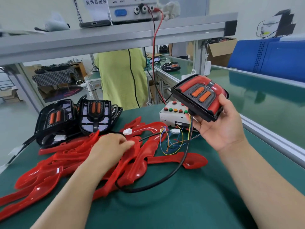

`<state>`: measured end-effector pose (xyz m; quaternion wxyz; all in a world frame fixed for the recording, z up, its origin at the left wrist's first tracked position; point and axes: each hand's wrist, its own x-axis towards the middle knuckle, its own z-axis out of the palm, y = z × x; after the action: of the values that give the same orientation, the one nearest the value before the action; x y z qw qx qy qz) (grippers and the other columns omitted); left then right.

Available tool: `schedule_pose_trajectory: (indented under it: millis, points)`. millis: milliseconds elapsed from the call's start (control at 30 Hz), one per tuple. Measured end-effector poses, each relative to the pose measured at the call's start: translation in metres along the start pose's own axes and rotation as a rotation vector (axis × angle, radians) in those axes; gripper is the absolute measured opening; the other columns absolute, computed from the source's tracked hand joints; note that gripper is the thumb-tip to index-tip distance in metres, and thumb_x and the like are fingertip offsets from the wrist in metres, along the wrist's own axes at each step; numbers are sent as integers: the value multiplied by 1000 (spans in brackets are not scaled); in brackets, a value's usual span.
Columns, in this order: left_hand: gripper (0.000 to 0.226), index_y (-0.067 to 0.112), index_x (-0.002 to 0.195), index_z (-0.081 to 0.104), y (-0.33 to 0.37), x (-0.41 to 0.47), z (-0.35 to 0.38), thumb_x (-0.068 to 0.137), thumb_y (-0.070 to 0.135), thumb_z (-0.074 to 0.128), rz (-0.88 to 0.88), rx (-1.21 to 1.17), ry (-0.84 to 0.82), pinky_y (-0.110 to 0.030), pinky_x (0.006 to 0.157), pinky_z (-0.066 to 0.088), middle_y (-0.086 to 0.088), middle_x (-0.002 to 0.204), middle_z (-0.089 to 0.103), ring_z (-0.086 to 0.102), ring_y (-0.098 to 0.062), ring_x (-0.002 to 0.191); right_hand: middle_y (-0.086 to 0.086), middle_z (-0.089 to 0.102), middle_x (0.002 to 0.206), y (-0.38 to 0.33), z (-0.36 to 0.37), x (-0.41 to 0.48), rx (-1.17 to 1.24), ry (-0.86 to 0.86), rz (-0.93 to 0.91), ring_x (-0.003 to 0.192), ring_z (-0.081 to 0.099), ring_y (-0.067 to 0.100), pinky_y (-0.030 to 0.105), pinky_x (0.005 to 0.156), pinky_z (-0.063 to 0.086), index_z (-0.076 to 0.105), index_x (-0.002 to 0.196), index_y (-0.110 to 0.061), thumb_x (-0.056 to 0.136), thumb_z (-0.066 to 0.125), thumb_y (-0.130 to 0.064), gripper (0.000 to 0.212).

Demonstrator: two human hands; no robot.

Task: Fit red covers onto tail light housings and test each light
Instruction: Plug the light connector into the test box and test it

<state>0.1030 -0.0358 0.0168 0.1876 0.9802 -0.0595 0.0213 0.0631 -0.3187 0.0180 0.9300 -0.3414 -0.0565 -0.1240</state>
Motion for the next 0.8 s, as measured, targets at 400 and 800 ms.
schedule_pose_trajectory:
  millis: [400,800]
  points:
    - [18,25,81,72,-8,6,6,93,19,61,12,-75,13,-33,80,53,5,83,70,65,-16,82,15,71,114,10,8,-4,-38,-67,115,89,71,30,39,74,61,60,132,-7,86,54,-42,57]
    - [18,25,82,70,0,0,1,80,40,79,40,-54,-122,-31,72,54,6,78,69,66,-11,75,16,71,116,14,8,-3,-59,-122,133,87,72,29,39,76,61,60,132,-7,87,52,-42,58]
